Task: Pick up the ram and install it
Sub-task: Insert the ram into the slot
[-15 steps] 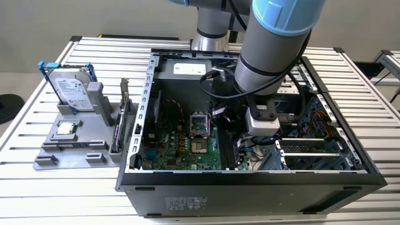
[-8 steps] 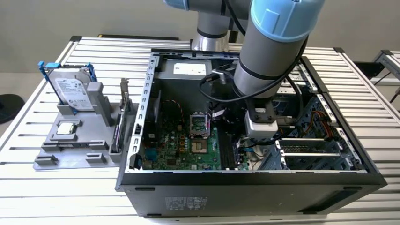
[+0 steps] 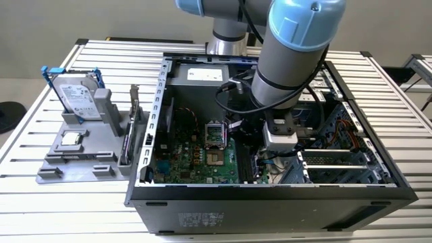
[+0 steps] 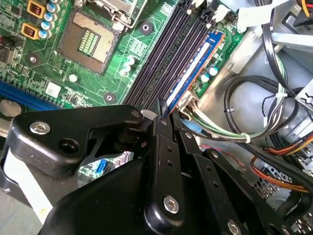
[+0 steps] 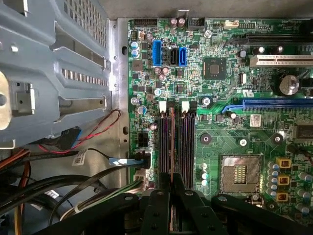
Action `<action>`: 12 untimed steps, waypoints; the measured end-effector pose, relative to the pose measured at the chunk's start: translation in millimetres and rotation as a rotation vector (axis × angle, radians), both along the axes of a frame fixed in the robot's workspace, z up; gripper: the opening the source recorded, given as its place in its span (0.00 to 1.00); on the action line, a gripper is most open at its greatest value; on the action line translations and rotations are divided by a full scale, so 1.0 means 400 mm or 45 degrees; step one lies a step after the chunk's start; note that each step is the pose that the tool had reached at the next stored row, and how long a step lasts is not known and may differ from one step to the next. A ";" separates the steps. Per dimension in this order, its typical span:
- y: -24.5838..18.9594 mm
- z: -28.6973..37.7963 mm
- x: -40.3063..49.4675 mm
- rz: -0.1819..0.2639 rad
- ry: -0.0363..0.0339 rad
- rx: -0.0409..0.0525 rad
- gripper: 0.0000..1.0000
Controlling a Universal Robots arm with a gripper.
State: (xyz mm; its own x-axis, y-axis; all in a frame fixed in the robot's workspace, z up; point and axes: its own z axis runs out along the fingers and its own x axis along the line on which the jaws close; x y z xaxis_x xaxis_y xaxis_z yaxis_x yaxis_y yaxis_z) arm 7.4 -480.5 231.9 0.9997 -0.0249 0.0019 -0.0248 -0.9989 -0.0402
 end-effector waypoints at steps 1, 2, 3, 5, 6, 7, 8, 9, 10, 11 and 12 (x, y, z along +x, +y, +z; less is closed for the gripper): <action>0.001 -0.005 0.000 0.001 0.0000 0.000 0.00; 0.003 -0.008 0.001 0.001 0.0000 0.000 0.00; 0.004 -0.011 0.001 0.002 0.0000 0.000 0.00; 0.006 -0.015 0.003 0.003 0.0000 0.000 0.00; 0.006 -0.017 0.004 0.004 0.0000 0.000 0.00; 0.007 -0.019 0.005 0.004 0.0001 0.000 0.00; 0.008 -0.020 0.006 0.005 0.0001 0.000 0.00; 0.009 -0.021 0.007 0.005 0.0002 0.000 0.00; 0.010 -0.023 0.009 0.006 0.0000 0.000 0.00; 0.011 -0.024 0.010 0.006 -0.0001 -0.001 0.00; 0.013 -0.025 0.011 0.006 0.0000 -0.006 0.00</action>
State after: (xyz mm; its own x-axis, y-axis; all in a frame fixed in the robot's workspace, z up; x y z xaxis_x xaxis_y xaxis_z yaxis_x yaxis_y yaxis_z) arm 11.9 -475.2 221.8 0.9998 -0.0201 0.0019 -0.0200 -0.9992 -0.0357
